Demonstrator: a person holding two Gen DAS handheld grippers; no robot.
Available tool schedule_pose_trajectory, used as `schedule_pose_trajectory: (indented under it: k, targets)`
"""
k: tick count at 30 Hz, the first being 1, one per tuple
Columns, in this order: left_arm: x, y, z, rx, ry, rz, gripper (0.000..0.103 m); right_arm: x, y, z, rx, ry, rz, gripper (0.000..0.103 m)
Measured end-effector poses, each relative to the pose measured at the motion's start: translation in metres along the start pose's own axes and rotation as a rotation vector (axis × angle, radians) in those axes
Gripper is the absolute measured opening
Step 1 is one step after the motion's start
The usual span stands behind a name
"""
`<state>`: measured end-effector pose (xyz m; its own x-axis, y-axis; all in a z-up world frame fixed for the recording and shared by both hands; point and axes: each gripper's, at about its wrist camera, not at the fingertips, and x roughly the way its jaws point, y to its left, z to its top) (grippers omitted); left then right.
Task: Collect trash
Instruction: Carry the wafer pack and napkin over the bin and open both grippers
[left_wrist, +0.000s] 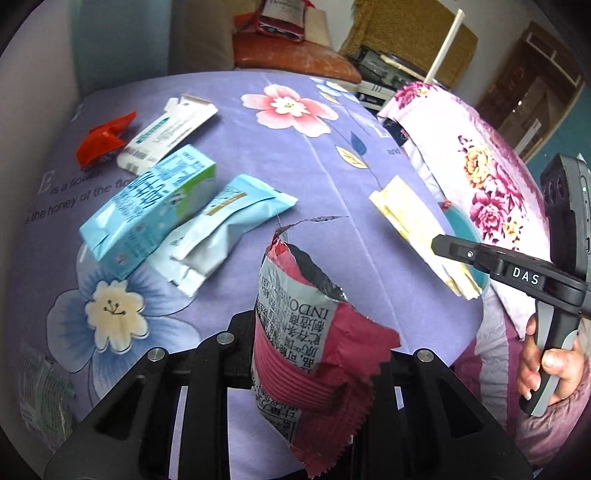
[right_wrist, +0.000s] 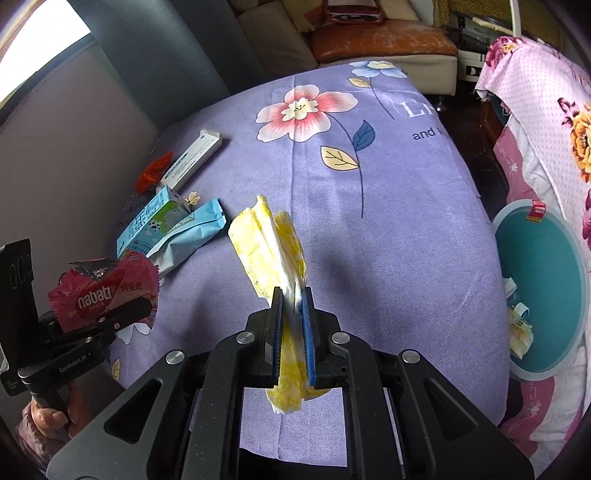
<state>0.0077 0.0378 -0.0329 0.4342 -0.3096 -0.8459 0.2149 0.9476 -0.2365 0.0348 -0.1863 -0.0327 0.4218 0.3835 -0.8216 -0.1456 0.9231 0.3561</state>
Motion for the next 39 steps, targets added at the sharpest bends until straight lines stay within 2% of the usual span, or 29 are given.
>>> schedule_pose_trajectory:
  k: [6,11,19,24,30,31,33,34,35,37,39]
  targets:
    - [0.03,-0.068,0.028,0.153,0.032,-0.05,0.025,-0.028,-0.056,0.001,0.106,-0.071,-0.038,0.01]
    - [0.063,-0.132,0.048,0.255,0.074,-0.119,0.025,-0.059,-0.114,-0.005,0.211,-0.136,-0.101,0.01]
    - [0.112,-0.224,0.06,0.358,0.149,-0.216,0.026,-0.091,-0.199,-0.025,0.371,-0.183,-0.185,0.01]
    - [0.137,-0.263,0.063,0.408,0.185,-0.228,0.026,-0.101,-0.236,-0.037,0.442,-0.199,-0.212,0.01]
    - [0.156,-0.288,0.069,0.44,0.202,-0.226,0.027,-0.1,-0.256,-0.041,0.473,-0.192,-0.235,0.01]
    - [0.159,-0.29,0.07,0.442,0.203,-0.226,0.029,-0.099,-0.258,-0.041,0.475,-0.191,-0.238,0.01]
    - [0.162,-0.292,0.072,0.443,0.205,-0.224,0.044,-0.098,-0.261,-0.041,0.48,-0.188,-0.24,0.01]
    - [0.163,-0.292,0.074,0.44,0.199,-0.218,0.062,-0.096,-0.262,-0.04,0.482,-0.186,-0.242,0.01]
    - [0.162,-0.291,0.075,0.435,0.185,-0.211,0.075,-0.095,-0.263,-0.039,0.483,-0.183,-0.244,0.01]
    - [0.163,-0.288,0.078,0.426,0.171,-0.203,0.081,-0.093,-0.264,-0.038,0.486,-0.178,-0.246,0.01]
    - [0.165,-0.284,0.08,0.412,0.186,-0.206,0.081,-0.09,-0.264,-0.036,0.487,-0.172,-0.248,0.01]
